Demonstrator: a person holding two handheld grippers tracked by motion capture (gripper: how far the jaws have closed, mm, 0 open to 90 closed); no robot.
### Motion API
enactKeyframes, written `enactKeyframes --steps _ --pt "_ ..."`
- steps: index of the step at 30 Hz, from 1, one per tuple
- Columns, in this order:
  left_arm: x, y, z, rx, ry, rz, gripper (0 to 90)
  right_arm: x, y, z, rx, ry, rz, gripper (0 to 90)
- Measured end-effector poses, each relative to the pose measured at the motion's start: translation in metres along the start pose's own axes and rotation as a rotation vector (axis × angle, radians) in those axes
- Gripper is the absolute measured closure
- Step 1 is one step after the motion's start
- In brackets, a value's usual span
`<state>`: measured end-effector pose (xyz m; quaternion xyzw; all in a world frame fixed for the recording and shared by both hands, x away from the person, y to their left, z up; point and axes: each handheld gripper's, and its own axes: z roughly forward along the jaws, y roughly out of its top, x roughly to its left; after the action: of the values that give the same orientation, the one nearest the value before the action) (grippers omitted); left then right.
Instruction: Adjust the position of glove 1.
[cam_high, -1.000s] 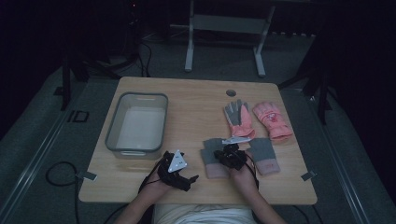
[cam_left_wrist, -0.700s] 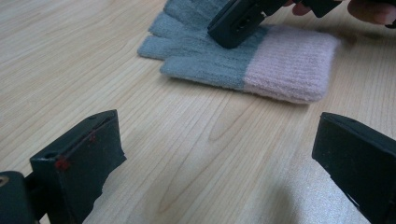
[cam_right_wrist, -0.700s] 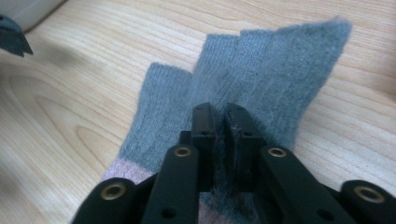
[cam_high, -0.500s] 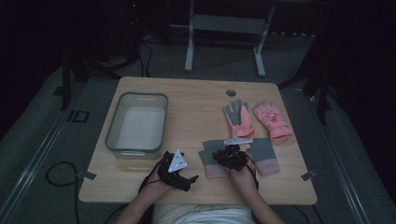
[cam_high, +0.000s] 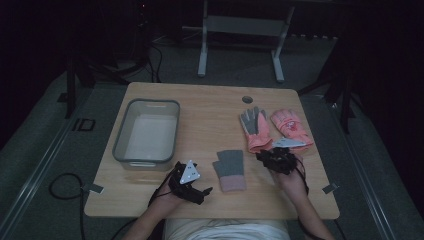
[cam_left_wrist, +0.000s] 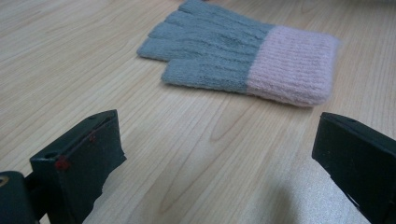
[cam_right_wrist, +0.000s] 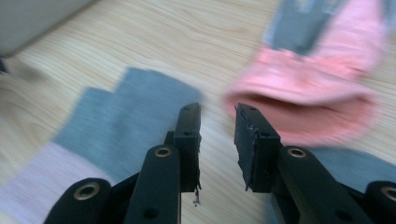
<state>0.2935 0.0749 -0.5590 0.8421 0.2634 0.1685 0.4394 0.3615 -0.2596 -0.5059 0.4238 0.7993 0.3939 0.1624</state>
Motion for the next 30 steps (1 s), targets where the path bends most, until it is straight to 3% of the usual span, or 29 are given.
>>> enactKeyframes --steps 5,15,18,23,26,30 --pt "0.001 0.0 0.0 0.0 -0.006 -0.002 1.3 -0.032 -0.011 -0.013 0.04 -0.048 -0.022 69.7" --pt "0.001 0.0 0.001 0.006 -0.008 0.0 1.3 -0.072 -0.028 -0.024 0.124 -0.043 -0.081 64.2" --pt "0.001 0.0 0.0 0.004 -0.006 -0.001 1.3 -0.077 -0.03 -0.022 0.139 -0.043 -0.086 64.2" --pt "0.001 0.0 0.001 0.004 -0.008 -0.003 1.3 -0.084 -0.041 -0.013 0.178 -0.018 -0.044 59.2" --pt "0.001 0.0 0.0 0.004 -0.008 -0.005 1.3 -0.084 -0.047 -0.011 0.153 -0.023 -0.021 61.1" --pt "0.001 0.0 0.001 0.005 -0.008 -0.006 1.3 -0.078 -0.05 -0.011 0.139 -0.056 -0.046 66.4"
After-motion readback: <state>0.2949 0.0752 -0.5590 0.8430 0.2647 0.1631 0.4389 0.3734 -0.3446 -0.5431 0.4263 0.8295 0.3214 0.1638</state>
